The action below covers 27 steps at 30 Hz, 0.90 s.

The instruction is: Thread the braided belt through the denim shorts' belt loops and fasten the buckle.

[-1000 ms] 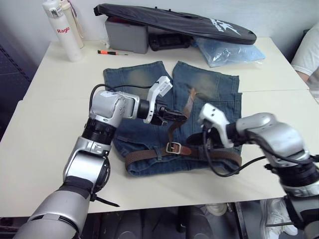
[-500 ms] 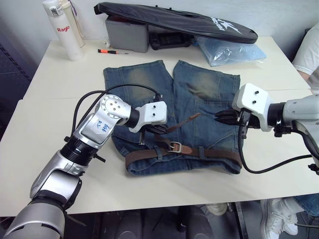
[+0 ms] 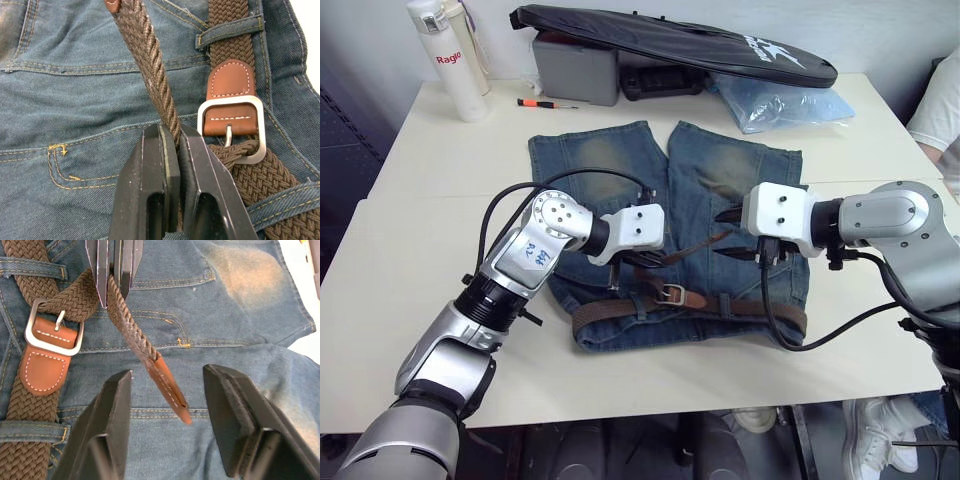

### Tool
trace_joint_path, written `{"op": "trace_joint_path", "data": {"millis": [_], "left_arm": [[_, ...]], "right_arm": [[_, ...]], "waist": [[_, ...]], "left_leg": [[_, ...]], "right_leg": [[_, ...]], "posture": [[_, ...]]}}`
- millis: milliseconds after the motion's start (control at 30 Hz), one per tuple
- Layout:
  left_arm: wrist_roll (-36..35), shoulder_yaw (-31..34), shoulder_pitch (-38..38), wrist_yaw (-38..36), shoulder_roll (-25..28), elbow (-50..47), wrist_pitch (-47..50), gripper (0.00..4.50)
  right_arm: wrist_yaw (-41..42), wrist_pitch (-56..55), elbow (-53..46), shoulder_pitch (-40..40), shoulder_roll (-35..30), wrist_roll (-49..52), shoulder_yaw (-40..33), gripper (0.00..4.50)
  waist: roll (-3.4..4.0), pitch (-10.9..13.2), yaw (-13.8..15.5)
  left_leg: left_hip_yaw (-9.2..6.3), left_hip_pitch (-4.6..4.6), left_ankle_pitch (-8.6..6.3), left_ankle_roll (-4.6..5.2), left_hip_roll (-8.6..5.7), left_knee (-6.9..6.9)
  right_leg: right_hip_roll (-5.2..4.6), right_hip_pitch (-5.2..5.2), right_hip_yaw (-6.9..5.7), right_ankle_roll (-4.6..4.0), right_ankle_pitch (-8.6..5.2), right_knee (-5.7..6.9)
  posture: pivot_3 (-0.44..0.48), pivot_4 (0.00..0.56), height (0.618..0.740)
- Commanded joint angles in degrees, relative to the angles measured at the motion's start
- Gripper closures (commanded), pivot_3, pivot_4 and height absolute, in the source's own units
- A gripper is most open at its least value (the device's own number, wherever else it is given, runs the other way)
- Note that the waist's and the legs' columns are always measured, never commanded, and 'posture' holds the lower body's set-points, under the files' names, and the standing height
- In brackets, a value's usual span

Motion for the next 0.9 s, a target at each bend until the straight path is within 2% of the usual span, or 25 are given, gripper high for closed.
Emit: {"op": "trace_joint_path", "data": {"millis": [33, 67, 133, 167, 200, 300, 333, 367, 900], "left_arm": [[1.22, 1.4, -2.08, 0.32, -0.87, -0.06, -0.93, 4.5], [1.08, 1.82, -2.24, 0.39, -0.99, 0.25, -0.08, 4.5], [0.53, 2.93, -2.52, 0.43, -1.29, 0.61, 1.38, 4.5], [0.06, 3.62, -2.7, 0.42, -1.47, 0.68, 2.3, 3.66], [-0.43, 4.27, -2.93, 0.31, -1.63, 0.67, 2.76, 3.43], [0.91, 5.96, -4.01, 3.74, -3.14, 1.72, 1.45, 2.04], [1.74, 6.35, -4.38, 5.35, -3.76, 2.36, 0.72, 1.81], [1.89, 6.47, -4.65, 5.75, -4.27, 2.8, 0.38, 1.22], [1.7, 5.58, -3.83, 6.05, -9.45, 6.97, -1.63, 1.22]], "right_arm": [[0.26, -0.88, -0.03, -0.58, 0.61, -0.7, -0.89, 3.97], [-0.06, -0.86, 0.09, -0.44, 0.69, -1.1, -0.96, 4.41], [-0.52, -0.65, 0.23, -0.29, 0.84, -1.77, -1.04, 4.47], [-0.75, -0.43, 0.27, -0.27, 0.94, -2.05, -1.06, 4.5], [-1.12, 0.1, 0.29, -0.29, 1.16, -2.27, -1.1, 4.5], [-1.57, 1.69, 0.19, -0.28, 1.49, -2.67, -1.06, 4.5], [-1.63, 2.16, 0.12, -0.3, 1.52, -2.74, -1.04, 4.5], [-1.67, 2.66, 0.04, -0.34, 1.61, -2.73, -1.03, 4.5], [-2.04, 8.2, -2.81, -0.76, 3.21, 0.11, -2.87, 4.5]], "waist": [[0.0, 0.0, -0.06], [0.0, 0.0, -0.09], [0.0, 0.0, -0.09], [0.0, 0.0, -0.09], [0.0, 0.0, -0.09], [0.0, 0.0, -0.01], [0.0, 0.0, 0.02], [0.0, 0.0, -0.01], [0.0, 0.0, -0.04]], "left_leg": [[0.0, -0.01, 0.0, 0.0, 0.0, 0.0], [0.0, -0.01, 0.0, 0.0, 0.0, 0.0], [0.0, 0.0, 0.0, 0.0, 0.0, 0.01], [0.0, 0.0, 0.0, 0.0, 0.0, 0.01], [0.0, 0.0, 0.0, 0.0, 0.0, 0.02], [0.0, -0.01, 0.0, 0.0, 0.0, 0.02], [0.0, -0.01, 0.0, 0.0, 0.0, 0.03], [0.0, -0.01, 0.0, 0.0, 0.0, 0.05], [0.0, -0.01, 0.0, 0.01, 0.0, 0.08]], "right_leg": [[0.0, -0.01, 0.0, 0.0, 0.0, 0.01], [0.0, -0.01, 0.0, 0.0, 0.0, 0.01], [0.0, -0.01, 0.0, 0.0, 0.0, 0.03], [0.0, 0.0, 0.0, 0.0, 0.0, 0.03], [0.0, -0.01, 0.0, 0.0, 0.0, 0.03], [0.0, -0.01, 0.0, 0.0, 0.0, 0.03], [0.0, 0.0, 0.0, 0.0, 0.0, 0.03], [0.0, 0.0, 0.0, 0.01, 0.01, 0.03], [0.0, 0.01, 0.0, 0.02, 0.01, 0.07]], "posture": [[0.0, 0.15, 0.74], [0.0, 0.15, 0.74], [0.0, 0.15, 0.74], [0.0, 0.15, 0.74], [0.0, 0.15, 0.74], [0.0, 0.15, 0.74], [0.0, 0.15, 0.74], [0.0, 0.15, 0.74], [0.0, 0.15, 0.74]]}}
